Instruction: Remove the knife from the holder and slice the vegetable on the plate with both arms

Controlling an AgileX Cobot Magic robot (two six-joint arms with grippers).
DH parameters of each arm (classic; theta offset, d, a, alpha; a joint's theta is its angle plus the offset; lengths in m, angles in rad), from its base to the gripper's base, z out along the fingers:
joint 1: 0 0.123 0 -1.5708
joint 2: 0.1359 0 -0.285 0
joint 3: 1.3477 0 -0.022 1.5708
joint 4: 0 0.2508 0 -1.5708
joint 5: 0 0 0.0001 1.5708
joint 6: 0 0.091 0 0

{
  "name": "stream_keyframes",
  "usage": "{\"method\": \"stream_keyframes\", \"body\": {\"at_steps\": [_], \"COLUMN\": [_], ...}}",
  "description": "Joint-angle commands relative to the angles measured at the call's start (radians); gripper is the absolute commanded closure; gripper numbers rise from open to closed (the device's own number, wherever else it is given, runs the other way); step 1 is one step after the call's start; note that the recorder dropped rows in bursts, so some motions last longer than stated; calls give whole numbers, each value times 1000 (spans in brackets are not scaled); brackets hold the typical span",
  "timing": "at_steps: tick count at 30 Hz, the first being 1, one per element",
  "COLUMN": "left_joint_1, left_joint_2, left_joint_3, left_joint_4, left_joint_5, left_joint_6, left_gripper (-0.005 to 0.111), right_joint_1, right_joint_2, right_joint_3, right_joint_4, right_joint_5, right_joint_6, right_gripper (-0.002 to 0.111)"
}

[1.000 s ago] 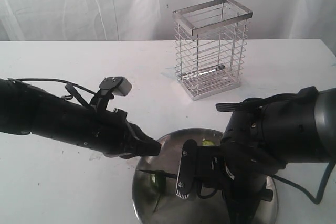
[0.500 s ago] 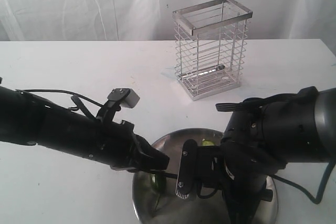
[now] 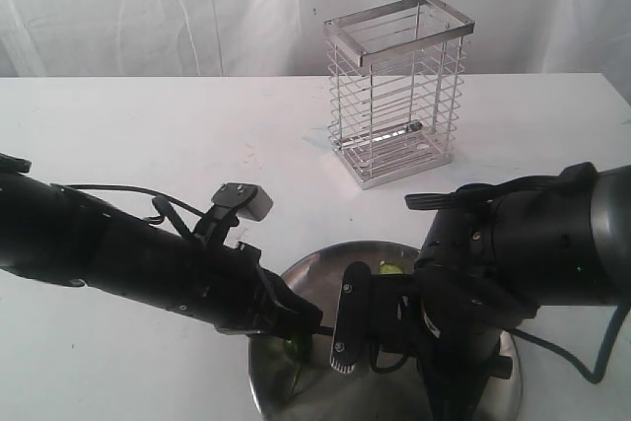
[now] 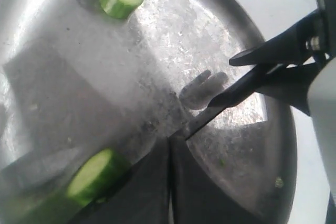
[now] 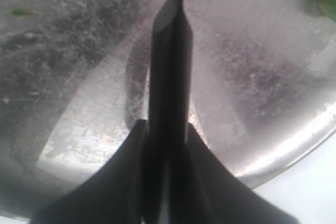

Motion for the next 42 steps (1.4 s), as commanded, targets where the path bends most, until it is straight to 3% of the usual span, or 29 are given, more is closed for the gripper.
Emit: {"method": "stream_keyframes", "body": {"at_steps": [1,10,14,18,21,26,32,37,42], "left_joint_1": [-7,-7,-24,-10,7,7,7,7,7], "left_joint_2": [-1,3,107,175,131,17,-107,-110,-97], "left_joint_3": [5,5,5,-8,-27,-30,-30,-21,55], "left_joint_4": [-71,-82,-115,-115,-115,-108,-50,77,83], "left_joint_5": [51,9,-35,12,65,-31,-52,-66,-96], "left_joint_6": [48,74,197,198,194,155,110,5,14], "left_gripper": [107,107,107,107,107,107,107,107,107], "right_joint_1": [-3,-3,-3,-3,-3,-3,-3,-3,-3], "right_joint_2": [-4,-4,-4,-4,-4,-4,-4,-4,-4], "right_joint_3": [-5,-5,-5,-5,-5,-5,-5,-5,-5], "right_joint_4": [-1,-1,-1,-1,2,1,1,1,4], "right_joint_5": [-1,-1,-1,8,8,10,10,14,14], "right_joint_6": [8,8,8,8,8,8,8,8,8], "right_gripper": [108,108,108,108,108,108,108,108,108]}}
